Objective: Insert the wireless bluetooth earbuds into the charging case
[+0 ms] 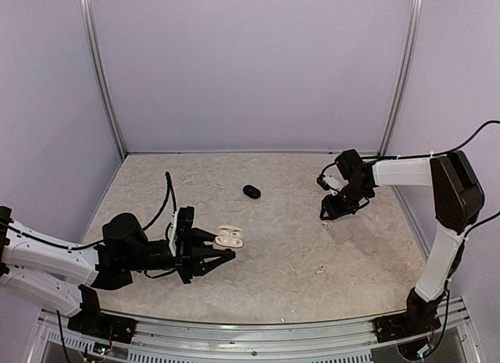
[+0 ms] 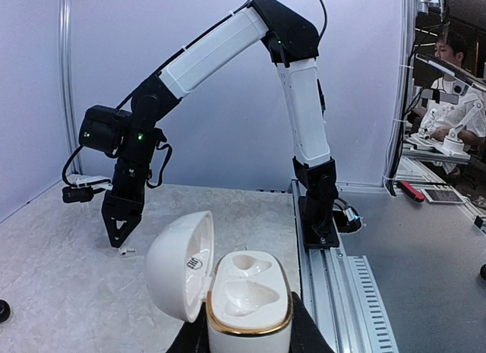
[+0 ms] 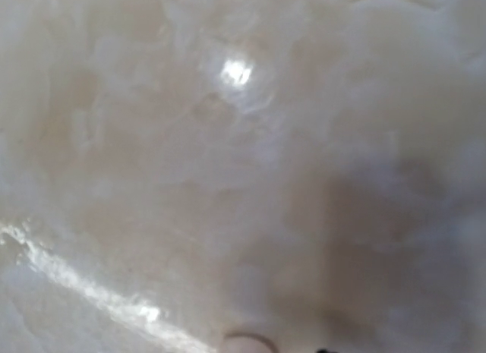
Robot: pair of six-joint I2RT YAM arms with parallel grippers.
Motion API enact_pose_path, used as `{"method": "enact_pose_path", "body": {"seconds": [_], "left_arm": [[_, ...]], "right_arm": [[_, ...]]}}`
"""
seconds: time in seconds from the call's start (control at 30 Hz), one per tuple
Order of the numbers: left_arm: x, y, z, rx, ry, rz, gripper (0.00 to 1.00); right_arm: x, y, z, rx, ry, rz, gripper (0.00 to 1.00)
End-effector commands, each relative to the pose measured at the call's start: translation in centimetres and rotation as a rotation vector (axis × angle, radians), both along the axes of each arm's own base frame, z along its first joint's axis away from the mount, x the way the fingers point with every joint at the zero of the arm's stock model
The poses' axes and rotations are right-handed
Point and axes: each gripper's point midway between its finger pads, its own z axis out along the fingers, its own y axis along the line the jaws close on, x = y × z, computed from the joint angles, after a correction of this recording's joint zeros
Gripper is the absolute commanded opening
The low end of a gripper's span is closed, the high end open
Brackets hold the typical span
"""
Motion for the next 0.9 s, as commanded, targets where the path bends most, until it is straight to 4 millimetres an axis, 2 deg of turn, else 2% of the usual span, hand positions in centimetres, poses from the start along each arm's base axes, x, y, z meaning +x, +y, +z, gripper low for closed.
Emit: {"method": "enact_pose_path", "body": {"seconds": [0.0, 0.33, 0.6, 0.73, 0.87], "left_arm": [[0.4, -0.3, 0.9, -0.024, -0.018, 0.010, 0.10], [0.4, -0.2, 0.8, -0.020, -0.015, 0.013, 0.10], [0.4, -0.1, 0.8, -0.021, -0.019, 0.014, 0.09], [0.3, -0.1, 0.7, -0.019, -0.015, 0.013, 0.09], [0.4, 0.0, 0.7, -0.020, -0.015, 0.015, 0.09]], "right_arm": [[-0.4, 0.4, -0.8, -0.052, 0.028, 0.032, 0.41], [-0.7, 0.4, -2.3, -0.136, 0.065, 0.045, 0.34], [-1.8, 1.1, -2.9, -0.170, 0.088, 0.074, 0.26], [-3.2, 2.5, -2.7, -0.163, 0.103, 0.119, 0.23], [-6.0, 4.9, -2.6, -0.157, 0.128, 0.206, 0.22]]}}
